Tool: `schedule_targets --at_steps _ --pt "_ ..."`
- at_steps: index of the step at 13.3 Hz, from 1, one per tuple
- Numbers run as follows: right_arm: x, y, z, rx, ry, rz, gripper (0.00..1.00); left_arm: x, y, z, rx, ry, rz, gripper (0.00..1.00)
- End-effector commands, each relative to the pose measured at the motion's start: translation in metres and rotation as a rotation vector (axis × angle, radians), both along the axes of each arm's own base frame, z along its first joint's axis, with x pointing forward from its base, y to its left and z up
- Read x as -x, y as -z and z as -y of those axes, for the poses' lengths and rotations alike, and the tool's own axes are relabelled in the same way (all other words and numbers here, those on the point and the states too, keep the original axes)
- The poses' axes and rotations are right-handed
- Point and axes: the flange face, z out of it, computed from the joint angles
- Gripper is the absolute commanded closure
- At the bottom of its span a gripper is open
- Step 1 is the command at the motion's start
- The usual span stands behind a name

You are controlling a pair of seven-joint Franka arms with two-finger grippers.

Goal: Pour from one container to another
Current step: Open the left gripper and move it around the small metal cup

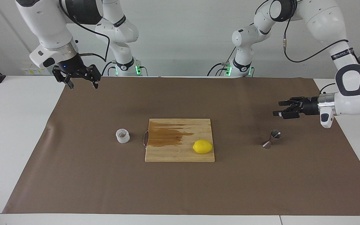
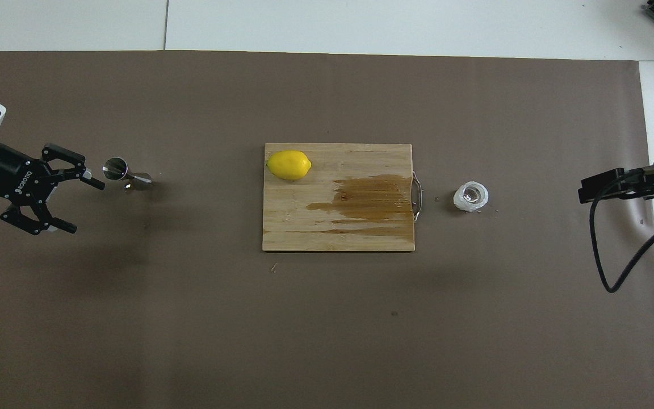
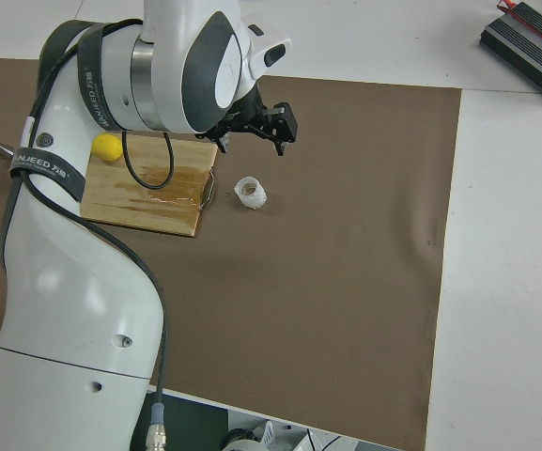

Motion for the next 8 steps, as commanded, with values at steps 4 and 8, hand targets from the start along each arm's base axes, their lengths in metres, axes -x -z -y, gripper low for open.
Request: schedule_targets --at_steps 4,8 --pt "0.002 0.001 0.001 0.008 0.022 -0.007 0.0 -0.027 0.005 -0.008 0.096 -0.216 -0.191 0.0" --pt "0.002 0.001 0.001 0.008 0.021 -0.007 0.0 -0.036 0.023 -0.016 0.129 -0.29 -0.25 0.0"
